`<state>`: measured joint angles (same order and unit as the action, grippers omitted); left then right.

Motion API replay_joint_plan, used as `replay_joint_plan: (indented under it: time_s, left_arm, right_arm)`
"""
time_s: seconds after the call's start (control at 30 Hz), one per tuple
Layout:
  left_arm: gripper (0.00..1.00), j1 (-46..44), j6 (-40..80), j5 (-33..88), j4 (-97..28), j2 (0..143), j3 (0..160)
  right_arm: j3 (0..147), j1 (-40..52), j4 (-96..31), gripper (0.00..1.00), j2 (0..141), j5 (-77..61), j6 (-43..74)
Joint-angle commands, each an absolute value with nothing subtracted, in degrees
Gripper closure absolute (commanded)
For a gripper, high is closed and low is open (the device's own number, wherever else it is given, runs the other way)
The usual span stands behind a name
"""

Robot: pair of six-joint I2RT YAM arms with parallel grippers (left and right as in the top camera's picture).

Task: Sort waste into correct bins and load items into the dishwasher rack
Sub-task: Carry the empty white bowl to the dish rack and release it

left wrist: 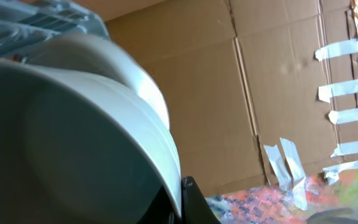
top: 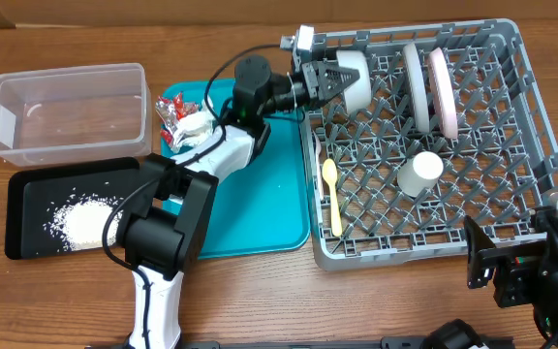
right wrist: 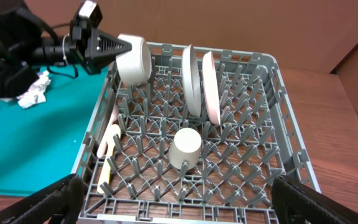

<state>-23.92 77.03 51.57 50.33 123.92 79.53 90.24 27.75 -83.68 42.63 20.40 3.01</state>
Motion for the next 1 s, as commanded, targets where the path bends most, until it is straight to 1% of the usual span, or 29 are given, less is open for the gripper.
replay_joint_plan:
  time_s: [0.0, 0.3, 0.6, 0.97]
  left_arm:
    - [0.96, -24.36, 78.37, 49.95, 52.18, 124.4, 76.73]
    - [0.96, -22.76, 74.43, 52.27, 53.34, 124.4, 76.09]
    - [0.96, -23.31, 69.19, 52.6, 50.96, 124.4, 75.13]
    - [0.96, -24.77, 68.79, 53.19, 50.83, 124.4, 73.3]
  right_arm:
    - [90.28, 27.62, -83.55, 0.0, 42.06, 20.95, 3.44]
    - [90.28, 27.62, -83.55, 0.0, 42.06, 20.95, 3.44]
    - [90.28, 27.62, -83.55, 0.0, 42.06, 20.95, 3.44]
    - [90.28, 27.62, -83.55, 0.0, 42.06, 20.95, 3.44]
